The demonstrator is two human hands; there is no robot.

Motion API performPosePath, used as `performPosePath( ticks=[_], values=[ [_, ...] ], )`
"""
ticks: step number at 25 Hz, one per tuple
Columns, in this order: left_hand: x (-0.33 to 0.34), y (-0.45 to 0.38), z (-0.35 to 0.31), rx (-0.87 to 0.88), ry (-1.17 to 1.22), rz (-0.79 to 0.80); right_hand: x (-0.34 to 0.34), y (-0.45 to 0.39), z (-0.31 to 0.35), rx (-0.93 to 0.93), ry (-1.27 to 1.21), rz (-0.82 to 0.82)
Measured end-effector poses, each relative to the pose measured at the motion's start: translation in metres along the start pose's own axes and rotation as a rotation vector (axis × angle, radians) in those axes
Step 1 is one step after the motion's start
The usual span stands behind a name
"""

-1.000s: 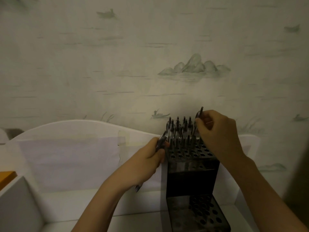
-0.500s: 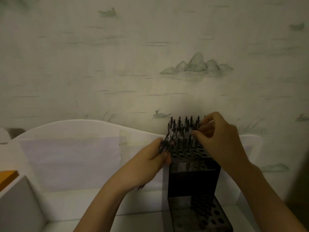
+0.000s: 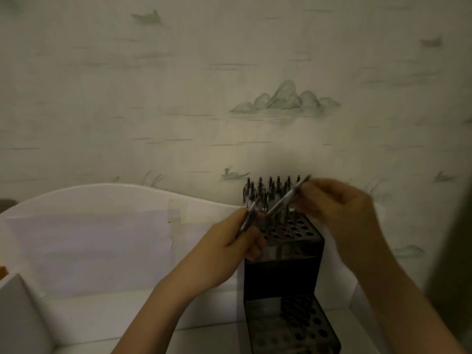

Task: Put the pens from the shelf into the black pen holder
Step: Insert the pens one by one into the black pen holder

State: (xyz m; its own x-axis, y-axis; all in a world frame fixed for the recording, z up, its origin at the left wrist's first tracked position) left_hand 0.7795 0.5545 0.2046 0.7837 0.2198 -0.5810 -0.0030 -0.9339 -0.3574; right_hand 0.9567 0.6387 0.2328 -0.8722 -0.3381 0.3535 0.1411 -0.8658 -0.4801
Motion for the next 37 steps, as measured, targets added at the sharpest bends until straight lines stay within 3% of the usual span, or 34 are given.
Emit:
performPosePath(
  ticks=[3, 8, 14, 20, 23, 27, 31, 35, 37],
  values=[
    [-0.012, 0.001, -0.002, -0.012, -0.063, -0.132, -0.014, -0.018, 0.031, -0.220, 0.040, -0.117],
    [-0.021, -0.001, -0.003, -0.020, -0.306, -0.167, -0.011, -0.028, 0.032, -0.486, 0.584, -0.052],
    [-0.015, -0.005, 0.006, -0.059, -0.408, -0.185, -0.006, -0.034, 0.012, -0.445, 0.744, 0.023],
    [-0.012, -0.015, 0.003, -0.086, -0.405, -0.220, -0.008, -0.038, -0.012, -0.217, 0.830, 0.097],
    [-0.009, -0.018, 0.001, -0.074, -0.400, -0.193, -0.010, -0.035, -0.011, -0.219, 0.848, 0.094],
    [-0.001, -0.019, -0.002, -0.041, -0.378, -0.146, -0.001, -0.006, -0.011, -0.457, 0.704, 0.089],
    [0.009, -0.022, -0.008, 0.018, -0.386, -0.120, 0.021, 0.016, -0.017, -0.147, 0.390, 0.214],
    [0.005, -0.017, -0.008, 0.038, -0.501, -0.120, 0.018, 0.001, -0.003, 0.001, 0.049, 0.036],
    [-0.002, -0.008, -0.005, 0.023, -0.574, -0.114, 0.007, -0.009, 0.015, -0.072, 0.017, -0.048]
  ],
)
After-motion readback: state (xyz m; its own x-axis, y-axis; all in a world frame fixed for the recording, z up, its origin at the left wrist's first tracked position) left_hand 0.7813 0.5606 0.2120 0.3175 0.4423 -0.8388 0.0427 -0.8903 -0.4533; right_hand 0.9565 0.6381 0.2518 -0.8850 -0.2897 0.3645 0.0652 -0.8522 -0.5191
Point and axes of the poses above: each hand's wrist, its own y-axis away from the middle knuckle, its own x-axis out of the palm, z = x × y, the point moved 1 cm from there along -y, towards the middle knuckle, and after that the axes turned 14 degrees about -y, right-handed, at the moved point
